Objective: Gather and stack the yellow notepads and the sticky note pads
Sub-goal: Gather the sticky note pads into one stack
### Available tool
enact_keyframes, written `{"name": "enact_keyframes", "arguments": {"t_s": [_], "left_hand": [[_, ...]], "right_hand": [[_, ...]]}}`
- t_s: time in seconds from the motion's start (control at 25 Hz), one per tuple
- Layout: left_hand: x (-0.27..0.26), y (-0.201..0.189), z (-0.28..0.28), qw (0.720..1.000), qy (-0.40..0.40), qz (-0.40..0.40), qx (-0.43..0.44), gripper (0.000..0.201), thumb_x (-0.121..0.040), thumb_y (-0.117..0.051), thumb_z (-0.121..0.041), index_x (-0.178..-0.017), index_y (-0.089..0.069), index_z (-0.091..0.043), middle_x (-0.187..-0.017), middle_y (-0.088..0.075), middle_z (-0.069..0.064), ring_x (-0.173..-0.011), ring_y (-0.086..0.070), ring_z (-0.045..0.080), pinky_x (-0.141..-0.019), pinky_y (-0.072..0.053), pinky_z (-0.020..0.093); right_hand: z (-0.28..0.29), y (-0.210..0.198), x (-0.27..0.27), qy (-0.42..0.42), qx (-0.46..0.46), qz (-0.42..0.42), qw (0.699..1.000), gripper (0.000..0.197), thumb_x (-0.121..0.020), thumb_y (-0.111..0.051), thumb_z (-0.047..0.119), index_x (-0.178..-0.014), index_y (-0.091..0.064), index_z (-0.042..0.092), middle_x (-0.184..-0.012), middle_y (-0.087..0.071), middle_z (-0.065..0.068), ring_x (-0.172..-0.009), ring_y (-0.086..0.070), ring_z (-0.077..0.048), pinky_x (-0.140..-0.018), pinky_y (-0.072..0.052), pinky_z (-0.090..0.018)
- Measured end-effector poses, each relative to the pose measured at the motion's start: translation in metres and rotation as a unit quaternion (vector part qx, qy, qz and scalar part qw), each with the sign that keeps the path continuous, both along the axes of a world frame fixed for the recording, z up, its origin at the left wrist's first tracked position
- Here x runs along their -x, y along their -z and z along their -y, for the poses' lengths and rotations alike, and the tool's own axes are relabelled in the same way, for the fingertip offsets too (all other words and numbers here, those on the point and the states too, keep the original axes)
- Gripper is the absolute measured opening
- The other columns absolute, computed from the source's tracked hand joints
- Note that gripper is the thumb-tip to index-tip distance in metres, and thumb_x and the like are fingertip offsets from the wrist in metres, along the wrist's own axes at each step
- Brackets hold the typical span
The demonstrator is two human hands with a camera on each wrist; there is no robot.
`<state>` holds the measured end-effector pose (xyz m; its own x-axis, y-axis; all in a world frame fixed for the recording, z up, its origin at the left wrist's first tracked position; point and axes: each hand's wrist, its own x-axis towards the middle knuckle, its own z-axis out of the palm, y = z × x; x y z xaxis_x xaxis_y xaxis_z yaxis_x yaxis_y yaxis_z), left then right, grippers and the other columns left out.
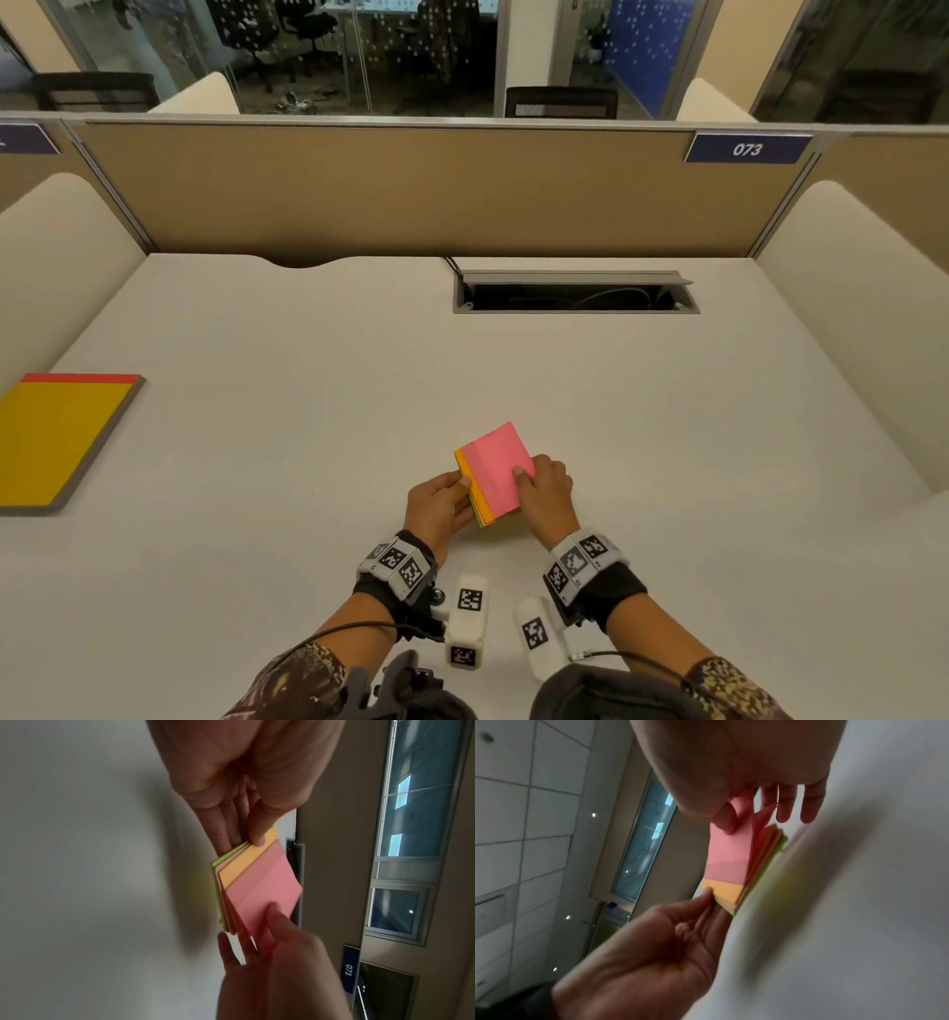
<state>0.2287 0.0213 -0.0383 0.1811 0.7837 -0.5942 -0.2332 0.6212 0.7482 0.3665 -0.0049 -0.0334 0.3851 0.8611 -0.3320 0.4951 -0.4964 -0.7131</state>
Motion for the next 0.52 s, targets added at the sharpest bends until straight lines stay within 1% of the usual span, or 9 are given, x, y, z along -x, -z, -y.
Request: {"name": "enact_keyframes", "arguments": {"t_s": [0.08, 0.12, 0.16, 0.2, 0.28, 0.32, 0.4, 0.44, 0.52], "left_hand": [[-0.003, -0.003, 0.002, 1.0, 0.011, 0.006, -0.015, 0.029, -0.09, -0.052, -0.005, -0.117, -0.057, 0.005, -0.107, -0.066, 0.021, -0.085, -0.067, 0.023, -0.065, -0.06, 0.024], [-0.003, -0.003, 0.001, 1.0, 0.013, 0.003, -0.023, 0.028, -0.09, -0.052, -0.005, -0.117, -0.058, 0.004, -0.108, -0.066, 0.021, -0.085, -0.067, 0.023, -0.066, -0.06, 0.024], [-0.001, -0.002, 0.001, 0.999, 0.014, -0.003, -0.031, 0.028, -0.09, -0.052, -0.005, -0.116, -0.059, 0.003, -0.108, -0.066, 0.021, -0.085, -0.067, 0.023, -0.066, -0.06, 0.025], [0.001, -0.002, 0.001, 0.999, 0.015, -0.015, -0.038, 0.027, -0.09, -0.053, -0.005, -0.115, -0.059, 0.002, -0.106, -0.067, 0.02, -0.084, -0.067, 0.023, -0.067, -0.06, 0.025], [0.003, -0.001, 0.002, 0.998, 0.013, -0.04, -0.057, 0.024, -0.089, -0.053, -0.005, -0.111, -0.062, 0.001, -0.099, -0.069, 0.016, -0.082, -0.068, 0.022, -0.066, -0.06, 0.025], [0.003, -0.002, 0.003, 0.996, 0.011, -0.047, -0.069, 0.023, -0.089, -0.053, -0.005, -0.109, -0.063, 0.0, -0.094, -0.069, 0.013, -0.08, -0.067, 0.021, -0.064, -0.059, 0.024], [0.0, -0.002, 0.004, 0.993, 0.014, -0.071, -0.094, 0.022, -0.089, -0.053, -0.004, -0.107, -0.064, -0.001, -0.088, -0.07, 0.01, -0.079, -0.068, 0.021, -0.065, -0.059, 0.025], [-0.003, -0.002, 0.004, 0.99, 0.019, -0.087, -0.11, 0.022, -0.089, -0.052, -0.005, -0.108, -0.063, -0.001, -0.09, -0.07, 0.011, -0.082, -0.068, 0.024, -0.07, -0.06, 0.028], [-0.008, 0.001, 0.004, 0.977, 0.037, -0.141, -0.157, 0.022, -0.09, -0.051, -0.008, -0.106, -0.065, -0.008, -0.095, -0.072, 0.013, -0.091, -0.068, 0.029, -0.081, -0.058, 0.035]], "right_hand": [[0.002, 0.005, 0.005, 0.003, -0.011, -0.035, 0.999, 0.02, -0.096, -0.038, 0.017, -0.111, -0.043, 0.004, -0.12, -0.053, -0.021, -0.108, -0.052, -0.035, -0.088, -0.041, -0.037], [0.004, 0.004, 0.006, -0.001, -0.009, -0.055, 0.998, 0.015, -0.096, -0.038, 0.015, -0.109, -0.039, 0.007, -0.118, -0.055, -0.021, -0.1, -0.055, -0.033, -0.081, -0.043, -0.035], [0.006, 0.003, 0.007, -0.008, -0.009, -0.069, 0.998, 0.017, -0.096, -0.038, 0.012, -0.112, -0.036, 0.008, -0.115, -0.057, -0.019, -0.093, -0.055, -0.03, -0.077, -0.042, -0.032], [0.009, 0.003, 0.008, -0.016, -0.014, -0.079, 0.997, 0.026, -0.094, -0.04, 0.009, -0.119, -0.032, 0.009, -0.111, -0.058, -0.016, -0.09, -0.055, -0.027, -0.075, -0.042, -0.031], [0.012, 0.002, 0.005, -0.028, -0.023, -0.105, 0.994, 0.05, -0.091, -0.045, 0.006, -0.135, -0.023, 0.013, -0.108, -0.059, -0.014, -0.092, -0.058, -0.028, -0.077, -0.044, -0.031], [0.011, 0.002, 0.002, -0.028, -0.021, -0.119, 0.992, 0.056, -0.09, -0.046, 0.007, -0.139, -0.021, 0.014, -0.112, -0.06, -0.014, -0.097, -0.058, -0.028, -0.081, -0.045, -0.031], [0.005, 0.002, 0.0, -0.012, -0.021, -0.145, 0.989, 0.053, -0.092, -0.047, 0.011, -0.141, -0.027, 0.014, -0.124, -0.056, -0.014, -0.105, -0.055, -0.026, -0.088, -0.046, -0.034], [0.001, 0.003, -0.001, -0.004, -0.027, -0.149, 0.988, 0.048, -0.093, -0.046, 0.013, -0.139, -0.032, 0.012, -0.127, -0.055, -0.013, -0.107, -0.054, -0.025, -0.089, -0.046, -0.035], [-0.004, 0.003, -0.002, 0.014, -0.047, -0.16, 0.986, 0.039, -0.094, -0.045, 0.012, -0.132, -0.04, 0.008, -0.126, -0.056, -0.013, -0.106, -0.054, -0.025, -0.085, -0.048, -0.033]]}}
